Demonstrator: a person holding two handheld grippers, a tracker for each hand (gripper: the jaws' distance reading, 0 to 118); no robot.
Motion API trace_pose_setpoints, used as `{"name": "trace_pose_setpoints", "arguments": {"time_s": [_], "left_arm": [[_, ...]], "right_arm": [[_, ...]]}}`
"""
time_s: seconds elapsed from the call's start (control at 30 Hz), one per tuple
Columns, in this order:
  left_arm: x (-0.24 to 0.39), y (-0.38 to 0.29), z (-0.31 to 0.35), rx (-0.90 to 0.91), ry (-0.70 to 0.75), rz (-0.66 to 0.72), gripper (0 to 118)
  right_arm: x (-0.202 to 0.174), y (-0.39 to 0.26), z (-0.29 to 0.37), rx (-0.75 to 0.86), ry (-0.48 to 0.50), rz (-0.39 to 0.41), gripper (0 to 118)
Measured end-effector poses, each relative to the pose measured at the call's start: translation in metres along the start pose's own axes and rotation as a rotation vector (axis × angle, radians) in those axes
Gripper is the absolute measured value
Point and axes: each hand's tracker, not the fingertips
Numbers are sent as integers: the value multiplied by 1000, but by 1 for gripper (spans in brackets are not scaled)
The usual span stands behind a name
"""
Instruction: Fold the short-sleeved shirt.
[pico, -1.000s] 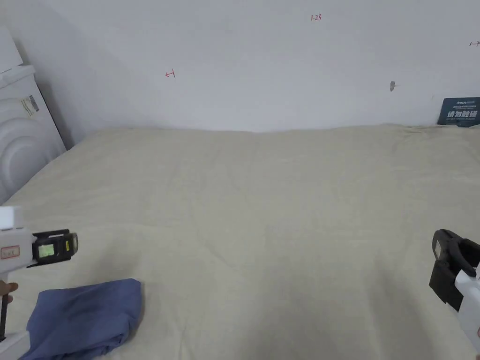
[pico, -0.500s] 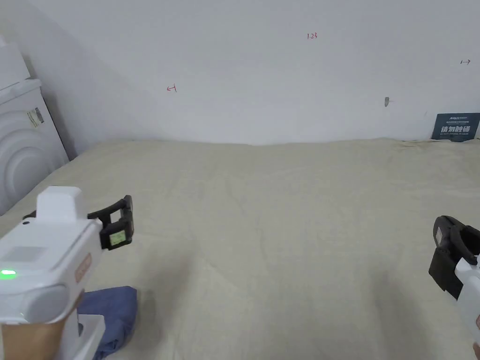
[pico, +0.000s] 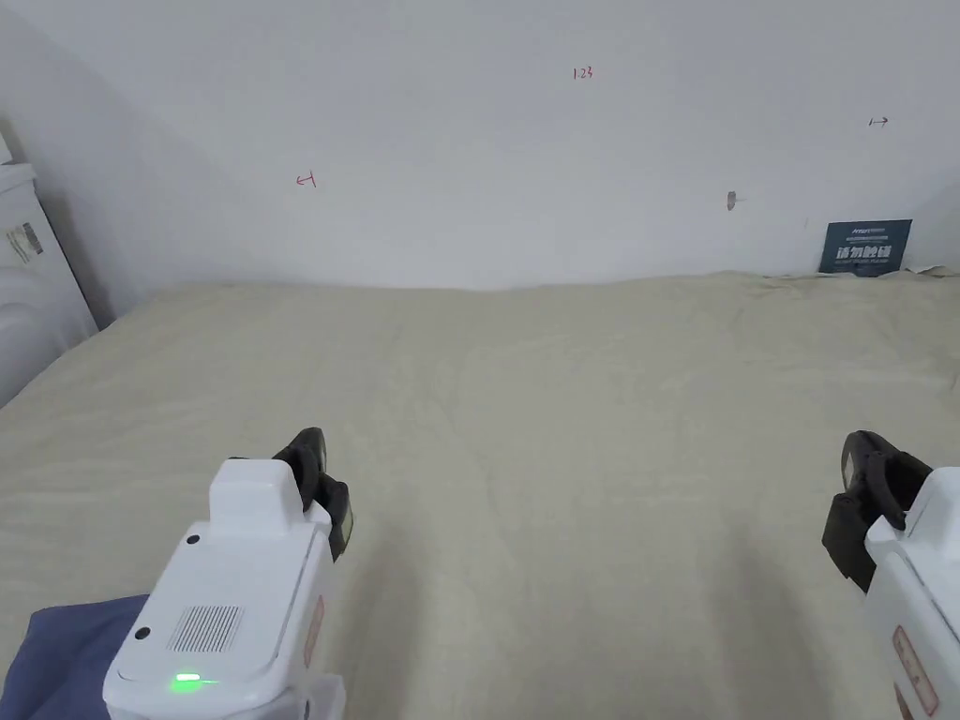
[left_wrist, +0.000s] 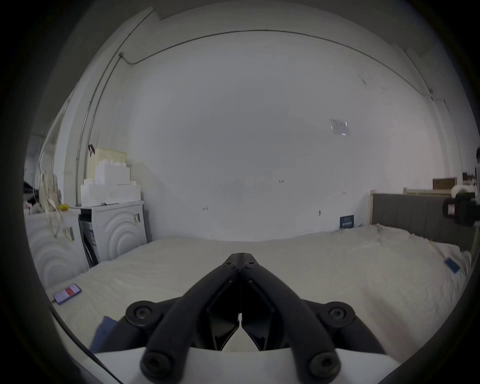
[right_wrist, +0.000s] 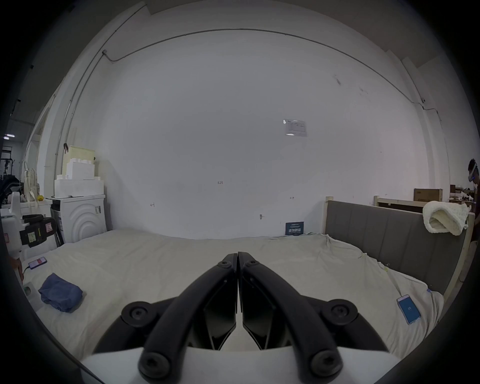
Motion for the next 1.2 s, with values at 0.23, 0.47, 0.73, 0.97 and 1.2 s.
{"name": "trace_pose_setpoints", "arguments": {"time_s": [0.23, 0.47, 0.73, 0.97, 1.2], "left_arm": [[19, -20, 3, 43, 11, 5, 0], [29, -24, 7, 43, 8, -12, 0], [29, -22, 8, 47, 8, -8, 0], [28, -22, 8, 46, 15, -3, 0], [25, -24, 8, 36, 18, 1, 0]], "right_arm": [[-5, -12, -4, 13, -38, 3, 0], [-6, -16, -6, 10, -36, 7, 0], [-6, -15, -8, 12, -39, 11, 0], [15, -1, 22, 8, -32, 12, 0], [13, -3, 22, 9, -26, 13, 0]]}}
